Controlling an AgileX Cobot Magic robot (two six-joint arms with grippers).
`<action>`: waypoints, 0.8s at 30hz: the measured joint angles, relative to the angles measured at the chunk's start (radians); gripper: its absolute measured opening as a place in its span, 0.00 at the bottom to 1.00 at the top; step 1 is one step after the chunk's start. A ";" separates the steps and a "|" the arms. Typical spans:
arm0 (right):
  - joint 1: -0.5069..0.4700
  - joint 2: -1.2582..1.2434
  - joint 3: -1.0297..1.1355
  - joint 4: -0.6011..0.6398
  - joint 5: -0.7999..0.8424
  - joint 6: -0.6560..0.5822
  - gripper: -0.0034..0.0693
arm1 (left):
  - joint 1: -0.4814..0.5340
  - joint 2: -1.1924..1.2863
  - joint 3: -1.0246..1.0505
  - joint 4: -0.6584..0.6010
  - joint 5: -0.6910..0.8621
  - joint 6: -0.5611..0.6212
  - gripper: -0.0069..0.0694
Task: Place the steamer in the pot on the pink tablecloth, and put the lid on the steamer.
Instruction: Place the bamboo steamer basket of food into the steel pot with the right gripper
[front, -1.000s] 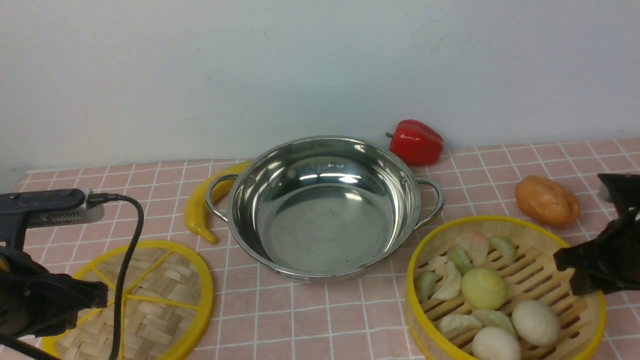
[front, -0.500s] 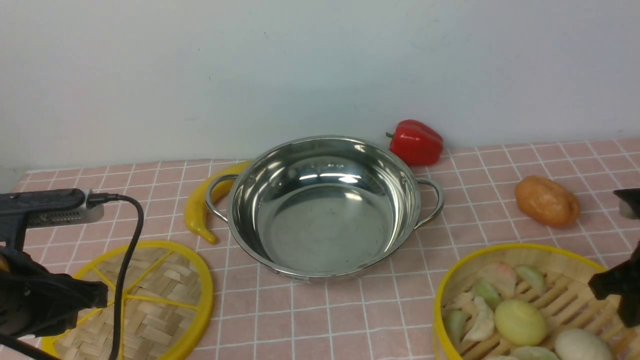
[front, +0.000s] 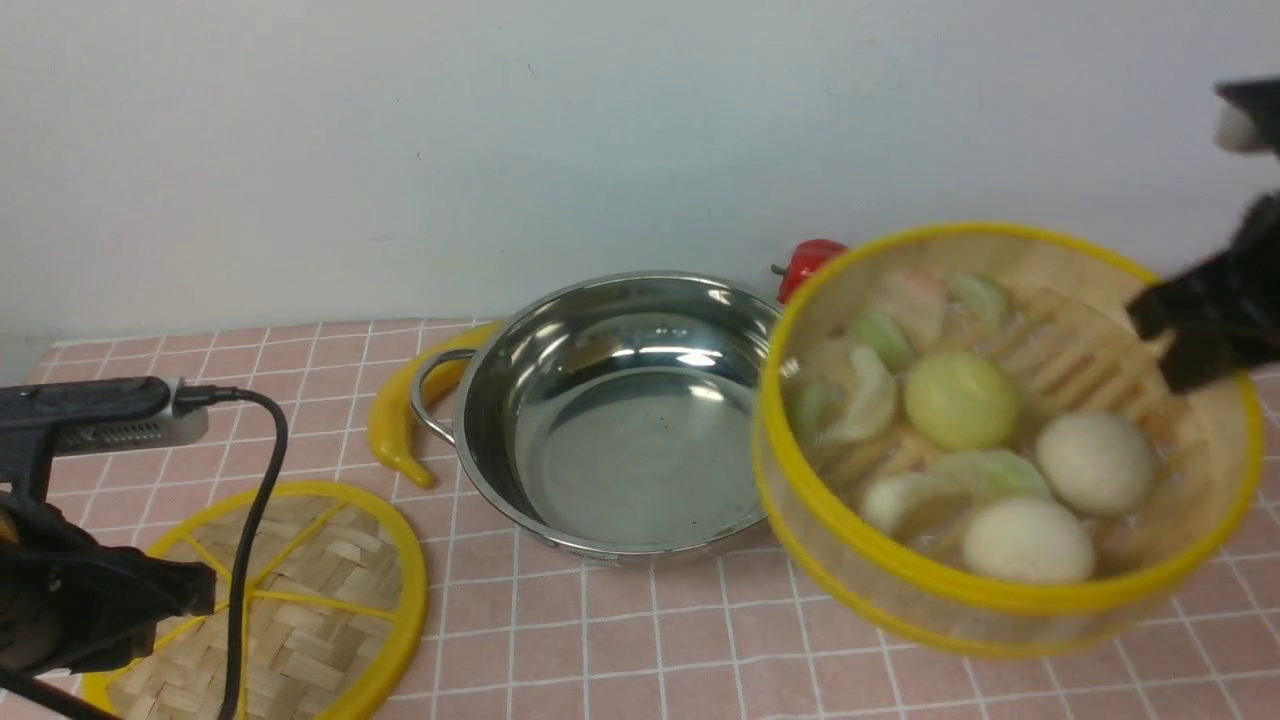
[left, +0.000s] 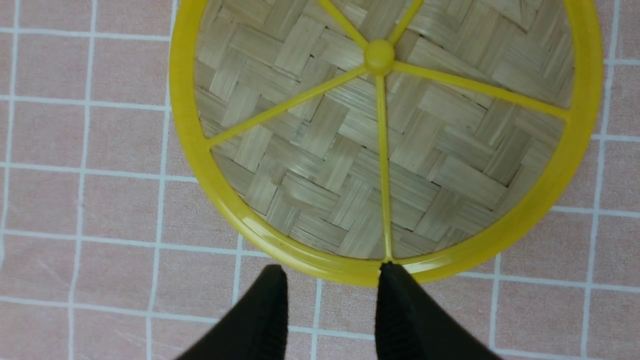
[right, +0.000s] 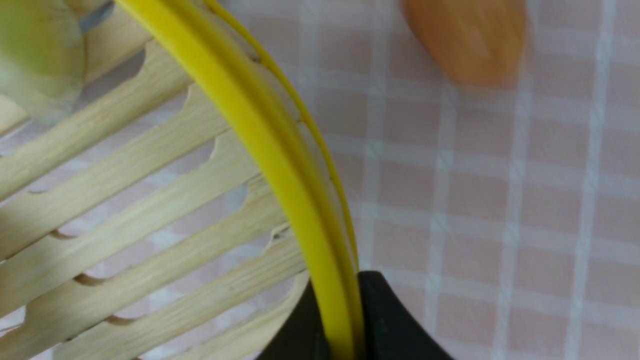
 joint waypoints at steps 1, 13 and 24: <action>0.038 0.034 -0.051 0.003 0.001 0.010 0.12 | 0.000 0.000 0.000 0.000 0.000 0.000 0.41; 0.258 0.609 -0.666 -0.028 0.002 0.116 0.12 | 0.000 0.000 0.000 0.000 -0.001 0.000 0.41; 0.261 0.841 -0.836 -0.091 0.012 0.140 0.12 | 0.000 0.000 0.000 0.000 -0.012 0.000 0.41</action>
